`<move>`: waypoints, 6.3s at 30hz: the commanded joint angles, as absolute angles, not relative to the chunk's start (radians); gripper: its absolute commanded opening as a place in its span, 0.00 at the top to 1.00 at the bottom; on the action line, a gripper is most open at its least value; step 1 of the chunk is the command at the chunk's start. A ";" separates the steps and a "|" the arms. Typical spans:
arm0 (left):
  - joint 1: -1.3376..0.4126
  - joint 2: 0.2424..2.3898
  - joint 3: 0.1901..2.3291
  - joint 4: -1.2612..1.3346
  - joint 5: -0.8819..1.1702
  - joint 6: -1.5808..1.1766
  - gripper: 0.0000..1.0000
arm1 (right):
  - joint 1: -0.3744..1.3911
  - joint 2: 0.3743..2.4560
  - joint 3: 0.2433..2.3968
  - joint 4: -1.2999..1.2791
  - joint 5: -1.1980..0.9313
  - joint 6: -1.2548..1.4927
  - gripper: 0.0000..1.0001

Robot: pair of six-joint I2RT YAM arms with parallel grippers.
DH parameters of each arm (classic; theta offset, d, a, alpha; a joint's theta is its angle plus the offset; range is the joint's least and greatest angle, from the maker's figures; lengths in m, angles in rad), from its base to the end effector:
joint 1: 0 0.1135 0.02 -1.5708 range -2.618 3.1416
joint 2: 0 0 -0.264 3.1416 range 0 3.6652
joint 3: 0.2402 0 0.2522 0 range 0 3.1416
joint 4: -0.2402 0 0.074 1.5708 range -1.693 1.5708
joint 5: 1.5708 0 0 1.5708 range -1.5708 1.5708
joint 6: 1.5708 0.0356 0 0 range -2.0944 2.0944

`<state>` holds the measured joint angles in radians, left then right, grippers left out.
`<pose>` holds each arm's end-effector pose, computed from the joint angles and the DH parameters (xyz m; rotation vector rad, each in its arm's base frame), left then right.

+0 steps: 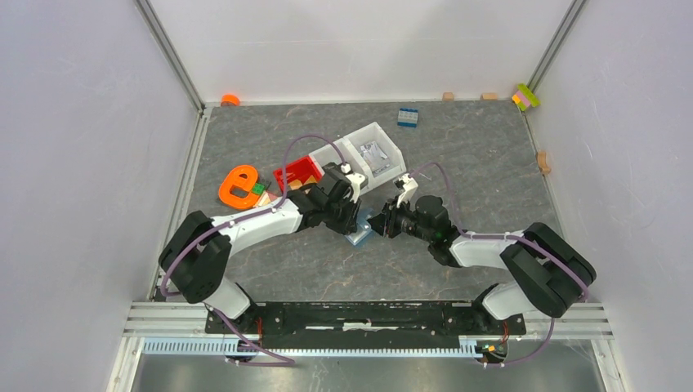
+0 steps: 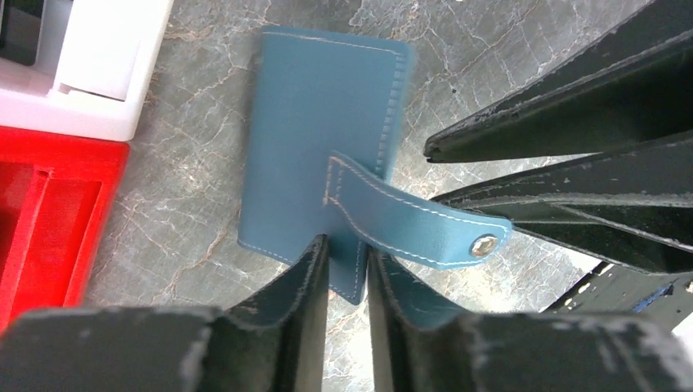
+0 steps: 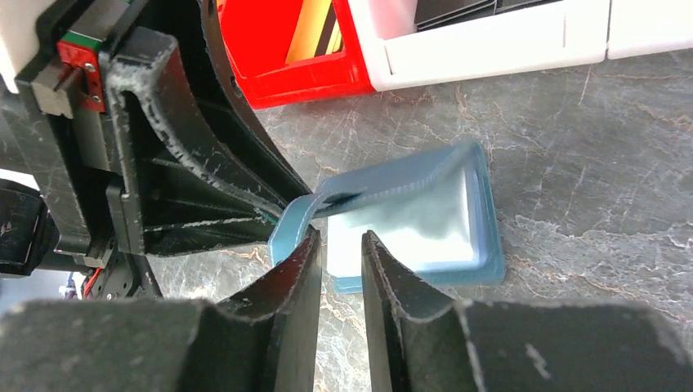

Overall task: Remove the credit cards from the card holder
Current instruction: Open the card holder at the center of the board, then remove the credit card from the card holder.

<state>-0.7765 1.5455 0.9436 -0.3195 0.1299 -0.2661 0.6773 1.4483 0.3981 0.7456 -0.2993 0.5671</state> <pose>0.2217 -0.2242 0.2011 0.7063 2.4832 -0.5783 0.1997 0.1741 0.1605 -0.3330 1.9964 1.1069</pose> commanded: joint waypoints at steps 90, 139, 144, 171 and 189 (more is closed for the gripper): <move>-0.599 1.075 0.465 0.819 0.762 -0.706 0.90 | 0.526 1.234 0.081 1.464 -0.520 0.890 0.18; -0.612 1.379 0.679 0.323 0.592 -0.590 0.77 | 0.500 1.184 0.246 0.713 -0.259 0.627 0.89; -0.612 1.486 0.725 0.252 0.565 -0.583 0.70 | 0.507 1.225 0.299 0.598 -0.218 0.585 0.88; -0.615 1.543 0.788 0.120 0.475 -0.540 0.29 | 0.568 1.262 0.365 0.454 -0.094 0.527 0.78; -0.585 1.321 0.641 0.271 0.414 -0.614 0.00 | 0.554 1.009 0.204 0.654 -0.085 0.586 1.00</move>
